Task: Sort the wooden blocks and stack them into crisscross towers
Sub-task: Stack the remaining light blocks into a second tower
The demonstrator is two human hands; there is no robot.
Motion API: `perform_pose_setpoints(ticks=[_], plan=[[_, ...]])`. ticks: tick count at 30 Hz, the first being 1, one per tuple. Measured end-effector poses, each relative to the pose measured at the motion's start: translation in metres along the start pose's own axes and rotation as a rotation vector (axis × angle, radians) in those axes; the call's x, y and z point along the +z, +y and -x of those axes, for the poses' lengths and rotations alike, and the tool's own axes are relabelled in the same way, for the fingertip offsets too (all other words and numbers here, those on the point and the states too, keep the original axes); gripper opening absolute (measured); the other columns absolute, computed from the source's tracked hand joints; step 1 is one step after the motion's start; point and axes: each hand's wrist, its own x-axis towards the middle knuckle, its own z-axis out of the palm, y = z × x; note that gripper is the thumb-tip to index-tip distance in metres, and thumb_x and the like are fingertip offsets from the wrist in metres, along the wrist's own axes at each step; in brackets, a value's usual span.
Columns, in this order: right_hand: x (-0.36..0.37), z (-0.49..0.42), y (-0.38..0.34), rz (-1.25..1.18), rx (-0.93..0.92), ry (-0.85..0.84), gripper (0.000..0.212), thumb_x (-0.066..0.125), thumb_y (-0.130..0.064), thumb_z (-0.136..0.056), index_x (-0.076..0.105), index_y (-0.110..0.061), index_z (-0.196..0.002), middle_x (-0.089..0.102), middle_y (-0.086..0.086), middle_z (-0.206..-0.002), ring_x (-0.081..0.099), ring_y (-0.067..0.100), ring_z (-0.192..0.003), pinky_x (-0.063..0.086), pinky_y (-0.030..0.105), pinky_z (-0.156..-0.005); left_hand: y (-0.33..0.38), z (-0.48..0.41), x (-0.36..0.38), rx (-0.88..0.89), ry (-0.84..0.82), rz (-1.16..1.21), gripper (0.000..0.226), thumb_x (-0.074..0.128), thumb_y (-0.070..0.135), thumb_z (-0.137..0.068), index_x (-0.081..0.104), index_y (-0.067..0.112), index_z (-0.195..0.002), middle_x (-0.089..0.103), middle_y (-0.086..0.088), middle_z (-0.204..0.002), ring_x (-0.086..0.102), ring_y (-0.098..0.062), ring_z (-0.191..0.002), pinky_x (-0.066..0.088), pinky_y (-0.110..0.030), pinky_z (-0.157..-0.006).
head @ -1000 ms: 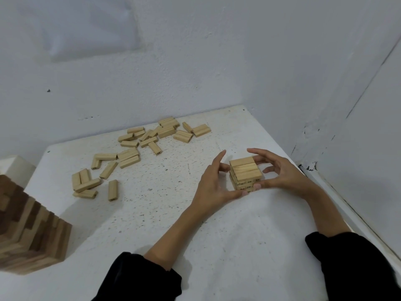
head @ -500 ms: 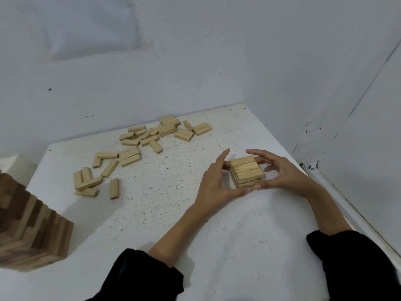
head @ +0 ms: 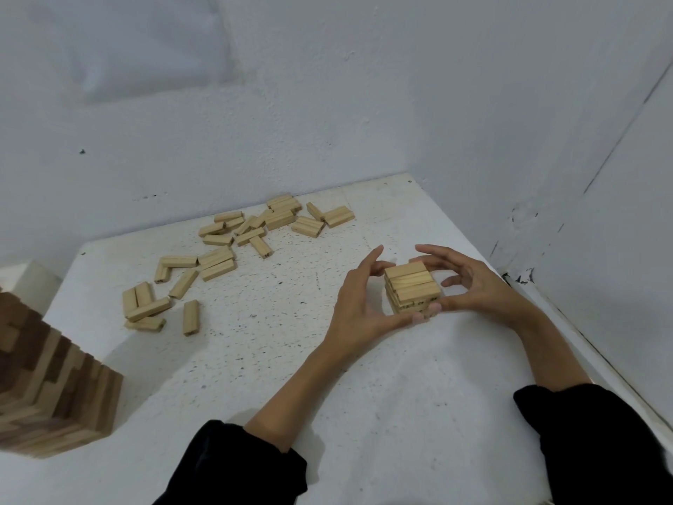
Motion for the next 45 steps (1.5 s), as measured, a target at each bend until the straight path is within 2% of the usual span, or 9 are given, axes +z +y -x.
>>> perform_pose_setpoints(ticks=[3, 8, 20, 24, 26, 29, 33, 37, 45], plan=[[0.000, 0.000, 0.001, -0.043, 0.002, 0.010, 0.083, 0.079, -0.041, -0.057, 0.046, -0.037, -0.132, 0.060, -0.011, -0.123, 0.050, 0.009, -0.120, 0.039, 0.029, -0.092, 0.000, -0.001, -0.002, 0.015, 0.024, 0.025, 0.097, 0.077, 0.058, -0.055, 0.030, 0.040, -0.138, 0.055, 0.019, -0.122, 0.047, 0.001, -0.117, 0.028, -0.003, -0.092], [0.000, 0.000, 0.000, -0.070, 0.001, 0.021, 0.080, 0.080, -0.038, -0.057, 0.048, -0.036, -0.130, 0.063, -0.009, -0.118, 0.053, 0.009, -0.116, 0.039, 0.027, -0.091, -0.002, -0.003, -0.001, 0.027, 0.050, 0.026, 0.090, 0.080, 0.043, -0.062, 0.035, 0.034, -0.138, 0.058, 0.015, -0.116, 0.051, 0.000, -0.112, 0.034, -0.021, -0.098], [0.001, 0.002, -0.002, -0.089, -0.013, 0.033, 0.081, 0.080, -0.038, -0.057, 0.048, -0.035, -0.131, 0.061, -0.011, -0.124, 0.051, 0.010, -0.119, 0.041, 0.030, -0.092, 0.002, -0.002, -0.002, 0.053, 0.040, 0.021, 0.092, 0.075, 0.056, -0.058, 0.033, 0.035, -0.138, 0.057, 0.016, -0.121, 0.050, -0.002, -0.115, 0.033, -0.015, -0.098], [0.000, 0.003, -0.005, -0.153, -0.028, 0.047, 0.081, 0.079, -0.035, -0.058, 0.047, -0.032, -0.132, 0.060, -0.010, -0.127, 0.050, 0.011, -0.121, 0.041, 0.032, -0.095, 0.005, 0.001, -0.006, 0.030, 0.087, 0.091, 0.088, 0.083, 0.040, -0.062, 0.039, 0.033, -0.137, 0.057, 0.018, -0.124, 0.050, 0.001, -0.116, 0.034, -0.006, -0.096], [0.000, 0.003, -0.005, -0.173, -0.031, 0.056, 0.079, 0.079, -0.034, -0.059, 0.047, -0.033, -0.131, 0.061, -0.008, -0.125, 0.050, 0.013, -0.121, 0.041, 0.034, -0.096, 0.004, 0.001, -0.009, 0.017, 0.113, 0.127, 0.085, 0.086, 0.028, -0.063, 0.042, 0.033, -0.136, 0.059, 0.020, -0.121, 0.050, 0.002, -0.116, 0.036, -0.012, -0.098], [0.000, 0.003, -0.005, -0.179, -0.032, 0.068, 0.077, 0.079, -0.033, -0.059, 0.049, -0.032, -0.130, 0.063, -0.005, -0.123, 0.051, 0.014, -0.120, 0.041, 0.036, -0.096, 0.002, 0.001, -0.011, -0.013, 0.125, 0.143, 0.086, 0.087, 0.025, -0.061, 0.043, 0.038, -0.134, 0.060, 0.023, -0.119, 0.050, 0.004, -0.116, 0.036, -0.025, -0.102], [0.000, 0.003, -0.006, -0.178, -0.032, 0.069, 0.076, 0.079, -0.033, -0.059, 0.049, -0.033, -0.129, 0.063, -0.006, -0.121, 0.052, 0.012, -0.118, 0.041, 0.035, -0.096, 0.001, 0.001, -0.011, -0.032, 0.119, 0.153, 0.086, 0.087, 0.025, -0.059, 0.044, 0.037, -0.133, 0.063, 0.020, -0.116, 0.051, 0.007, -0.114, 0.035, -0.020, -0.099], [0.000, 0.002, -0.007, -0.180, -0.036, 0.070, 0.076, 0.079, -0.033, -0.059, 0.050, -0.032, -0.128, 0.064, -0.005, -0.120, 0.052, 0.011, -0.117, 0.041, 0.034, -0.095, 0.001, 0.001, -0.010, -0.028, 0.113, 0.153, 0.085, 0.088, 0.021, -0.060, 0.045, 0.033, -0.132, 0.066, 0.020, -0.110, 0.052, 0.006, -0.113, 0.031, -0.029, -0.106], [0.001, 0.002, -0.007, -0.172, -0.047, 0.081, 0.076, 0.079, -0.033, -0.058, 0.049, -0.031, -0.129, 0.064, -0.004, -0.119, 0.053, 0.012, -0.116, 0.042, 0.034, -0.095, 0.003, 0.001, -0.009, 0.004, 0.103, 0.124, 0.083, 0.086, 0.026, -0.062, 0.044, 0.031, -0.133, 0.066, 0.020, -0.110, 0.053, 0.003, -0.110, 0.026, 0.000, -0.093]])
